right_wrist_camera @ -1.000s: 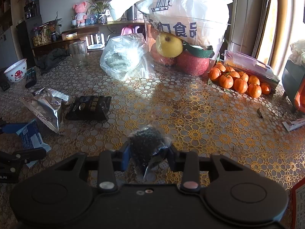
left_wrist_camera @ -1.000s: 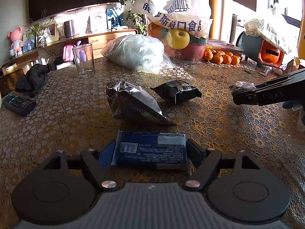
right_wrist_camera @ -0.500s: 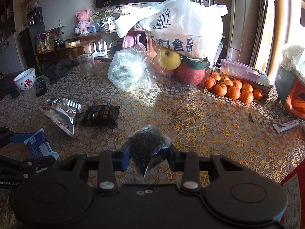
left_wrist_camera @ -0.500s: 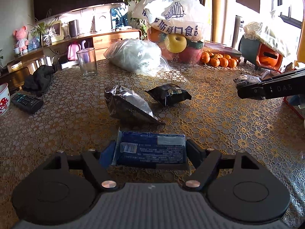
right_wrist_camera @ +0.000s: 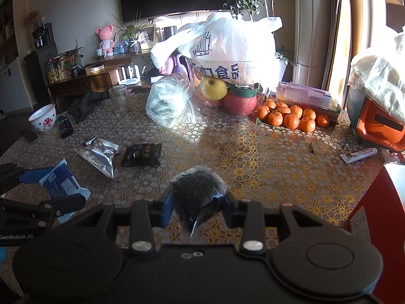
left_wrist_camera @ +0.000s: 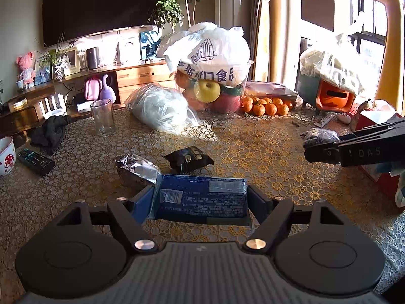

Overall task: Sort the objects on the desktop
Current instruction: 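Carry the blue bar and black pouch with both grippers to the box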

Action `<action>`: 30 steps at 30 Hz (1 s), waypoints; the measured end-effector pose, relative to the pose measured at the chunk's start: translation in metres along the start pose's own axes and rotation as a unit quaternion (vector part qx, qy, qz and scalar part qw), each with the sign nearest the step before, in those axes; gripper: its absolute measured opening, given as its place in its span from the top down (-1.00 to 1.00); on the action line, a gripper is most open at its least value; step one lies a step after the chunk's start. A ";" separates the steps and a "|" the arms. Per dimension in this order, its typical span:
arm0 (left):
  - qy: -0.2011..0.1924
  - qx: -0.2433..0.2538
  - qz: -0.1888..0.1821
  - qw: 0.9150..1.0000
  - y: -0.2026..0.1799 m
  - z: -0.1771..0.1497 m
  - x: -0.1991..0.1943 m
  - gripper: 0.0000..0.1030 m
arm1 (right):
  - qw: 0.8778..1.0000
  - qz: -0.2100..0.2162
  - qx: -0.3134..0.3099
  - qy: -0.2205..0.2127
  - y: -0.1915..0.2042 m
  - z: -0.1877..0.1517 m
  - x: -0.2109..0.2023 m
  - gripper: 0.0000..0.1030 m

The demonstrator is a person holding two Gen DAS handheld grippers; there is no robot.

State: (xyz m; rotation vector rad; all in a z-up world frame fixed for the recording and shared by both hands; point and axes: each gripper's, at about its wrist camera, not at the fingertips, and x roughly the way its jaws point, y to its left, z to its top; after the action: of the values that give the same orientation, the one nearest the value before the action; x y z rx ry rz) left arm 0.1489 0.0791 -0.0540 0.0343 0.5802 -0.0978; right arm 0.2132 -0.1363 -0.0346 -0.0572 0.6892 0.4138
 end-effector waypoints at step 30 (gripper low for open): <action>-0.027 0.047 -0.061 0.997 -0.135 0.039 -0.076 -0.51 | 0.998 -0.013 0.060 -0.019 -0.052 -0.040 -0.149 0.25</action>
State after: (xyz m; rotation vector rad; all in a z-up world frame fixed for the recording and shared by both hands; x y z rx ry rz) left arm 0.0930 -0.0511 0.0193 0.0866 0.5227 -0.2440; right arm 0.1061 -0.2441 0.0237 0.0558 0.6749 0.3466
